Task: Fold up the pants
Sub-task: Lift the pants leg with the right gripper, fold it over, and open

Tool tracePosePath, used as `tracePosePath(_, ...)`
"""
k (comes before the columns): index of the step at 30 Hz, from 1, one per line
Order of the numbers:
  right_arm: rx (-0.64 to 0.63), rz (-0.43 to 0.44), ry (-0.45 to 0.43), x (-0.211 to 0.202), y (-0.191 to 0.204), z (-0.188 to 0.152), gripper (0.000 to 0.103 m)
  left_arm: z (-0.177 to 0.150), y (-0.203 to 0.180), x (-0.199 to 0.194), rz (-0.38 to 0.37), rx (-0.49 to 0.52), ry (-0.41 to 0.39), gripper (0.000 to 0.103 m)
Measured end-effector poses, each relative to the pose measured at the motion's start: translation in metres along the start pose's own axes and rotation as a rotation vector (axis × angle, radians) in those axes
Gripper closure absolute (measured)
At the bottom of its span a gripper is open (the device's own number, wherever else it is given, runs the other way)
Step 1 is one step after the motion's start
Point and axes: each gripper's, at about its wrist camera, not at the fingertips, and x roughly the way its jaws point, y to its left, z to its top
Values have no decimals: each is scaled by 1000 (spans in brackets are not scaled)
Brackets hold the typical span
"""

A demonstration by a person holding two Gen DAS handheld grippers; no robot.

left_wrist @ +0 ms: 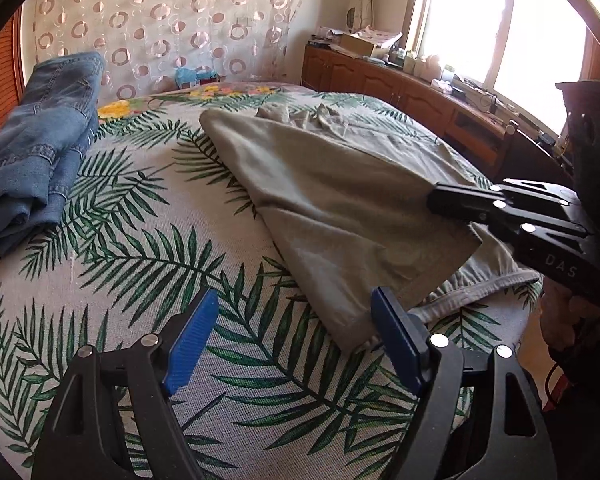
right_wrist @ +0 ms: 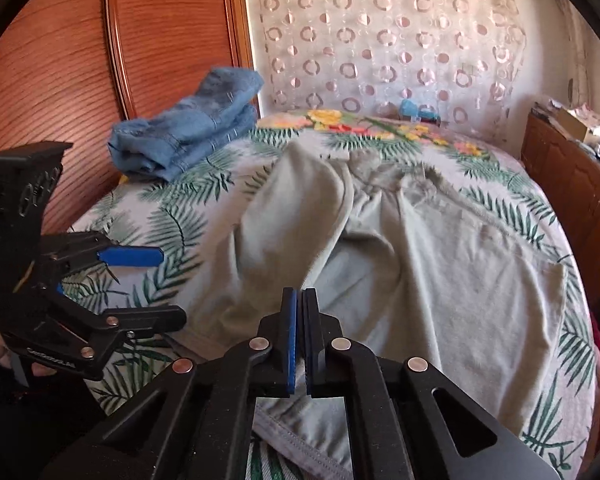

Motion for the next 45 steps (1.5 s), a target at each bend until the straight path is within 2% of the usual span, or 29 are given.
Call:
tracePosePath(5,-18,-20,-84,-28,6,3,101,7,-4,-11,-8,2,-35,24)
tracePosePath(11,-25,-52,-133,-54,6,-4,101,19,-12,-14,-17,23,-50,24)
tracePosePath(29,31,-181,-191,-116,0,-35,101,46,-47,-2,-52,88,-54,24)
tracePosePath(35,72,-179,-143,-117,9,-54,101,45,-53,4,-56,96,-44,24)
tracePosePath(42,148,-162,-6,-83,10,-78,101,38,-55,18,-50,97,-9,24)
tracePosePath(45,166,-171,18,-79,10,-81,101,36,-54,23,-46,89,-1,24)
